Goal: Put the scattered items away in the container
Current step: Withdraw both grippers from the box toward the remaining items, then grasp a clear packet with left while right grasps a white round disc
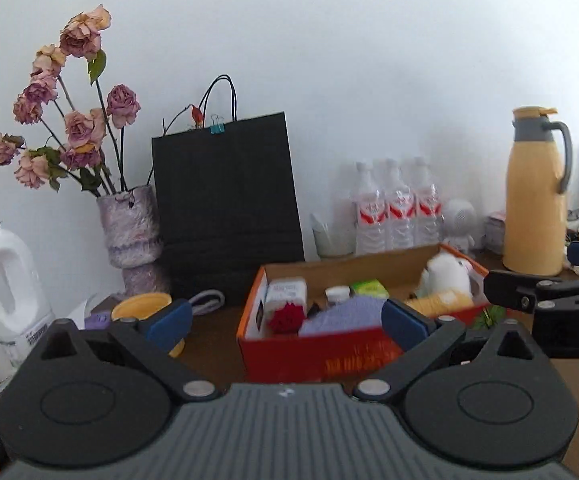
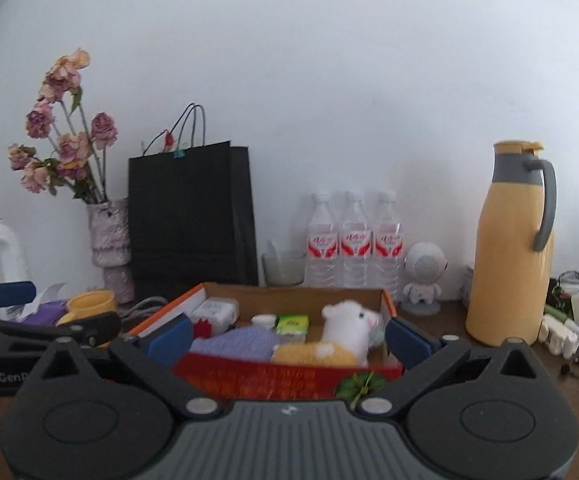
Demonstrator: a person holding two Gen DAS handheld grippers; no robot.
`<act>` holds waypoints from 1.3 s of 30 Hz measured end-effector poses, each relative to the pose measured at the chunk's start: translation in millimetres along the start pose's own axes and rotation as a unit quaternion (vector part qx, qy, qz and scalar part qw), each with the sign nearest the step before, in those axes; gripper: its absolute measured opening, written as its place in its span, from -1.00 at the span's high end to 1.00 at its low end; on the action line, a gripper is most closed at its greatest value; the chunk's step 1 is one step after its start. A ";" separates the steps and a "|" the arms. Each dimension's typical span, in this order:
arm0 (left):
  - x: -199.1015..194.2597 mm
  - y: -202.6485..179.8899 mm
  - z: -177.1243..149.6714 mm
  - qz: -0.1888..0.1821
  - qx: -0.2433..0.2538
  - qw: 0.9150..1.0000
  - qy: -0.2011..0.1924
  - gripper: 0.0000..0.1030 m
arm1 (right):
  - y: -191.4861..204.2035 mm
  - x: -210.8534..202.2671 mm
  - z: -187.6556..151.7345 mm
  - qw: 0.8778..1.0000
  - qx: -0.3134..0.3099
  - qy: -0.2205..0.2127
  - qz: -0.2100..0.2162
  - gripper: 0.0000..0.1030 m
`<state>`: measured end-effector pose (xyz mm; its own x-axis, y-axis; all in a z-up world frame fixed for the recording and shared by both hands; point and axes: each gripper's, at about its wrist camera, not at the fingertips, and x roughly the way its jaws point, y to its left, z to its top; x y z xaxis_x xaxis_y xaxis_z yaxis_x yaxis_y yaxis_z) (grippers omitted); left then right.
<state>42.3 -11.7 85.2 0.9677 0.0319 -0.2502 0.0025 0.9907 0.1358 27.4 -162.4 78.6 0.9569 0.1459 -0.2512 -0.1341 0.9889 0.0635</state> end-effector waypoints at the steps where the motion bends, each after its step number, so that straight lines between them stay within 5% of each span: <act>1: -17.5 0.8 -12.1 -0.005 -0.006 1.000 -0.004 -1.00 | 0.7 -14.5 -10.7 1.000 0.006 0.009 0.000 -1.00; 5: -70.4 2.8 -52.9 -0.051 0.004 0.998 0.028 -1.00 | -5.9 -72.3 -44.2 0.999 0.032 0.030 -0.004 -1.00; 12: -74.3 15.1 -89.0 -0.039 -0.003 0.994 0.098 -1.00 | -11.6 -93.1 -75.9 0.995 0.043 0.078 -0.033 -1.00; 18: -23.8 35.7 -79.9 -0.055 -0.018 0.990 0.127 -1.00 | -4.8 -50.2 -67.8 0.993 0.023 0.110 0.019 -0.93; 24: 85.9 54.9 -62.8 -0.100 -0.071 0.977 0.176 -0.93 | 1.6 18.3 -45.4 0.992 -0.002 0.116 0.041 -0.84; 27: 136.7 46.8 -58.2 -0.075 -0.063 0.976 0.195 -0.89 | -2.7 42.4 -41.8 0.992 0.024 0.117 0.038 -0.84; 31: 175.3 35.3 -56.1 -0.061 -0.036 0.978 0.197 -0.52 | -2.9 60.9 -45.4 0.990 0.036 0.128 0.052 -0.84; 34: 184.6 33.7 -54.9 -0.076 -0.044 0.977 0.195 -0.45 | 0.4 70.3 -46.9 0.989 0.022 0.131 0.060 -0.84; 39: 183.2 33.1 -58.8 -0.076 -0.046 0.977 0.196 0.35 | 0.2 84.5 -46.1 0.989 0.017 0.132 0.067 -0.84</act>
<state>204.8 34.7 -12.5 0.7869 -0.0862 -0.6110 0.0986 0.9950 -0.0134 96.3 -148.7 12.9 0.8297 0.2814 -0.4822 -0.2414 0.9596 0.1447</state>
